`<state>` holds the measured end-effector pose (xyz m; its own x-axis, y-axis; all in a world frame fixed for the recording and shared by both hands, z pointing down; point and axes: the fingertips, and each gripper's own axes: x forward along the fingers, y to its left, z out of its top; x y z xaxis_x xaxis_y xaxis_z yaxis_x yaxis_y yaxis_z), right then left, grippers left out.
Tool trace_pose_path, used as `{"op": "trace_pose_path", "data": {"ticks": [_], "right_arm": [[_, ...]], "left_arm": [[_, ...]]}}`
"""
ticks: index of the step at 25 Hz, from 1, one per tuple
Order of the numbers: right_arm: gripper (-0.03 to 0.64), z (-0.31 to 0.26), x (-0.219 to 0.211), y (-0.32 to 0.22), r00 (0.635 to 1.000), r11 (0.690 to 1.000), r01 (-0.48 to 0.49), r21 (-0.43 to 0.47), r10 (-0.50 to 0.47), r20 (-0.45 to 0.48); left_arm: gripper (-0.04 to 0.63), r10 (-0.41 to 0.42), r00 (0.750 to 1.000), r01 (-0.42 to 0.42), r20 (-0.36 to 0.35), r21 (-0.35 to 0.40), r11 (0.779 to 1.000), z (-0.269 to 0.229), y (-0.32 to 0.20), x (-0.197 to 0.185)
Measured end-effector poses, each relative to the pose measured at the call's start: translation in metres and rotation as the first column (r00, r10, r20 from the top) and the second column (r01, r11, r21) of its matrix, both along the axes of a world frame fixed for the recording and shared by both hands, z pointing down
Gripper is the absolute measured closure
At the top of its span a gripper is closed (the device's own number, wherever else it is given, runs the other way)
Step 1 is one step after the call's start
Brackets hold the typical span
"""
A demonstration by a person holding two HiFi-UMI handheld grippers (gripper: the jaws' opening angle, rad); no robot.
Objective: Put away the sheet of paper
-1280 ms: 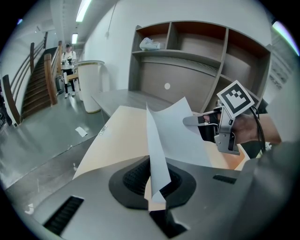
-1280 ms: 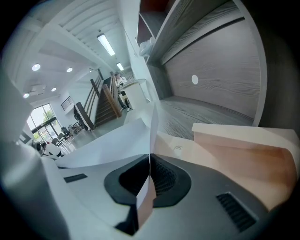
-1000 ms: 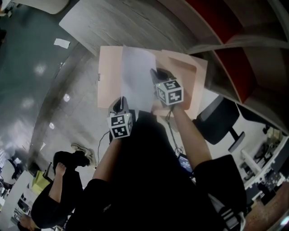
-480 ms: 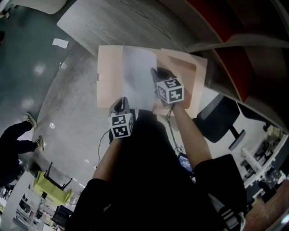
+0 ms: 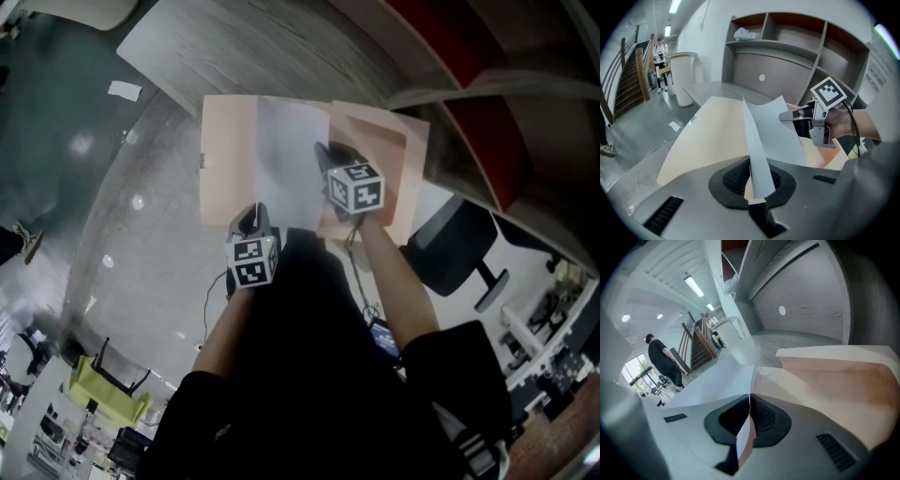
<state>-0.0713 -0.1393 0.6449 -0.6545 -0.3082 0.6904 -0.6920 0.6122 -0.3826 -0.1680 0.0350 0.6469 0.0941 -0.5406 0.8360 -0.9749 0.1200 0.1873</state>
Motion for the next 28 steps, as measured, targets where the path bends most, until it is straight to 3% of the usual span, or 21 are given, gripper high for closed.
{"op": "trace_pose_path", "data": {"ticks": [17,22,28], "right_arm": [[0.594,0.013,-0.006,-0.012,1.0,0.997,-0.03,-0.07,0.03,0.002],[0.518,0.012,-0.005,-0.014,0.999,0.997,-0.035,-0.067,0.034,-0.011],[0.515,0.013,-0.002,-0.016,0.999,0.998,-0.038,-0.059,0.036,-0.02]], "left_arm": [[0.549,0.009,1.0,-0.008,0.001,-0.01,1.0,0.003,-0.003,0.003],[0.549,-0.003,1.0,0.003,-0.001,-0.017,1.0,0.001,-0.002,0.0],[0.549,-0.013,1.0,0.013,-0.007,-0.027,1.0,0.001,0.0,-0.001]]}}
